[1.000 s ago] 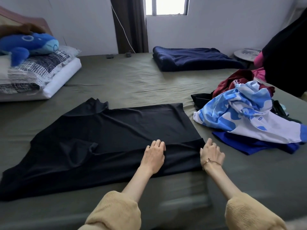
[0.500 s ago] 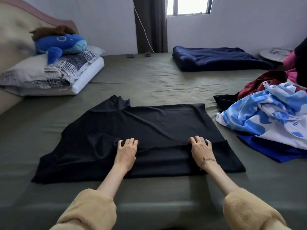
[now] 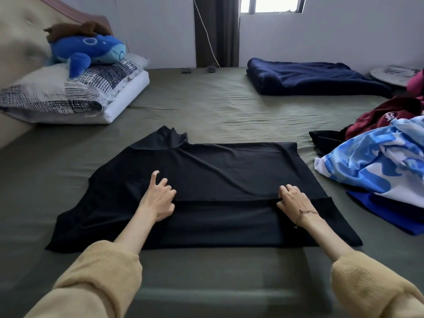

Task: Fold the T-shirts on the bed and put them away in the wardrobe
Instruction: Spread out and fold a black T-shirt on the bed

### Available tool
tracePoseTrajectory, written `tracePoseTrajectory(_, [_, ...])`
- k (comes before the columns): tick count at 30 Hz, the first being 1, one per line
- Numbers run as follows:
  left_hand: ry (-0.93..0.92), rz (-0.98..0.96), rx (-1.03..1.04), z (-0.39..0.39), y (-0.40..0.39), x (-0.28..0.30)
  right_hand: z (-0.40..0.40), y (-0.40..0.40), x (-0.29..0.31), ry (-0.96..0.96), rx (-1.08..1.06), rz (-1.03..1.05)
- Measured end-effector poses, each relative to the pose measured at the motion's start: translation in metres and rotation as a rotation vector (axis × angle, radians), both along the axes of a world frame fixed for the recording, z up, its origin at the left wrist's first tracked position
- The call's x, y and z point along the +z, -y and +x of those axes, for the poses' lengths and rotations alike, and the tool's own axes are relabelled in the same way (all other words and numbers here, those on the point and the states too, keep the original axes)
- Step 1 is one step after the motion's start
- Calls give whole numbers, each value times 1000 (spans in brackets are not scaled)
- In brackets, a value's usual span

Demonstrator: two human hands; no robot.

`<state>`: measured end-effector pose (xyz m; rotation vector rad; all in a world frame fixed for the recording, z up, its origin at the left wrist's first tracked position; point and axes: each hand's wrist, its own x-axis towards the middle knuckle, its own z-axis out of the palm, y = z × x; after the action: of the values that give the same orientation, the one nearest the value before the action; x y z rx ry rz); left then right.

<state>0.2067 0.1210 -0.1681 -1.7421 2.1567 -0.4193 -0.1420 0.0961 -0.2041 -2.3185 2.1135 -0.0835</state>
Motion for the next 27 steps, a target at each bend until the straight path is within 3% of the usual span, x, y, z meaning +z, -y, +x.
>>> tracePoseTrajectory(9, [-88,-140,99,4,4,-14,13,6,4,-36,3,-40])
tracePoseTrajectory(12, [-212,-168,174,17,8,-18,38,10,11,74,99,18])
tracePoseTrajectory(20, [-757,-175,628,77,5,-29,170,23,12,381,371,200])
tracePoseTrajectory(24, [-898,-240,672,108,3,-34,237,28,12,522,284,310])
tracePoseTrajectory(27, [-897,-249,646,123,4,-37,269,36,12,593,195,379])
